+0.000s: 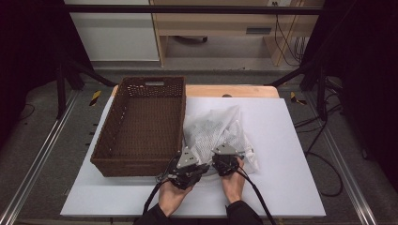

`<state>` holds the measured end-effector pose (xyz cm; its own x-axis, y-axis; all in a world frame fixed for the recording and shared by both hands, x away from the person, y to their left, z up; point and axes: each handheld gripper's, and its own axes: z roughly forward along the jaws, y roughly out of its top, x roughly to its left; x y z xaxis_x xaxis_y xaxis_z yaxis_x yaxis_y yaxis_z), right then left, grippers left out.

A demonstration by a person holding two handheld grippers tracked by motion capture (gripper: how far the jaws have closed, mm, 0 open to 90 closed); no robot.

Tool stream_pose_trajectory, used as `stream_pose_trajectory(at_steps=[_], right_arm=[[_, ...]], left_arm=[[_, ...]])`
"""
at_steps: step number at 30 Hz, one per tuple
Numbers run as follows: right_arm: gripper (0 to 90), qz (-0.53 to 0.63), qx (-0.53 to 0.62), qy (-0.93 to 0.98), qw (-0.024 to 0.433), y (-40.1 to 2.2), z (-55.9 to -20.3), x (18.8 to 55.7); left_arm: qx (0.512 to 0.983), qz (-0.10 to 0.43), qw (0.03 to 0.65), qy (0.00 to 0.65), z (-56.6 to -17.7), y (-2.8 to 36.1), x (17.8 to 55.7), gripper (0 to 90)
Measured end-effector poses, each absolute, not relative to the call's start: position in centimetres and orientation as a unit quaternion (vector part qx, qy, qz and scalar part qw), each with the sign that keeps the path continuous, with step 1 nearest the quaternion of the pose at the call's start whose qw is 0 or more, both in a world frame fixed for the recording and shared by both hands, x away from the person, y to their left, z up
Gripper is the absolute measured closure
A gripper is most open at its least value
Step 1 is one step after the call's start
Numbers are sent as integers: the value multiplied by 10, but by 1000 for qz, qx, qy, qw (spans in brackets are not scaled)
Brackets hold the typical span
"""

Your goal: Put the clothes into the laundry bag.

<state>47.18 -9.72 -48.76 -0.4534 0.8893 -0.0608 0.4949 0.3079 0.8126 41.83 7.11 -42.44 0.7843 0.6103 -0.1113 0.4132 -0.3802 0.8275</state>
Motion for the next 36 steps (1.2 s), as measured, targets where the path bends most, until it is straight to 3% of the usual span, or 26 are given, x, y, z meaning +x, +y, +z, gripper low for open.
stream_pose_trajectory(at_steps=[5, 10, 14, 18, 19, 21, 24, 25, 27, 36], right_arm=[[841, 393, 456, 757, 255, -104, -484, 466], [631, 415, 425, 769, 234, -125, -470, 437], [566, 399, 417, 768, 276, -154, -462, 412], [350, 378, 473, 735, 306, -191, -458, 416], [339, 362, 489, 732, 308, -198, -462, 420], [366, 338, 513, 734, 290, -210, -472, 429], [597, 324, 527, 743, 257, -221, -485, 435], [744, 335, 527, 740, 249, -223, -485, 434], [878, 336, 522, 743, 250, -225, -482, 432], [887, 356, 518, 744, 226, -246, -464, 395]], left_arm=[[826, 108, 457, 312, -427, 72, 420, 880], [825, 115, 458, 311, -429, 71, 421, 878], [826, 116, 455, 312, -432, 70, 421, 878], [828, 118, 453, 310, -435, 70, 422, 877], [828, 118, 452, 311, -436, 69, 422, 877], [830, 118, 448, 310, -438, 69, 423, 877], [832, 117, 444, 311, -441, 68, 424, 876], [832, 116, 444, 312, -441, 68, 424, 876], [833, 118, 442, 311, -442, 67, 424, 876], [831, 110, 448, 311, -442, 69, 425, 875]])
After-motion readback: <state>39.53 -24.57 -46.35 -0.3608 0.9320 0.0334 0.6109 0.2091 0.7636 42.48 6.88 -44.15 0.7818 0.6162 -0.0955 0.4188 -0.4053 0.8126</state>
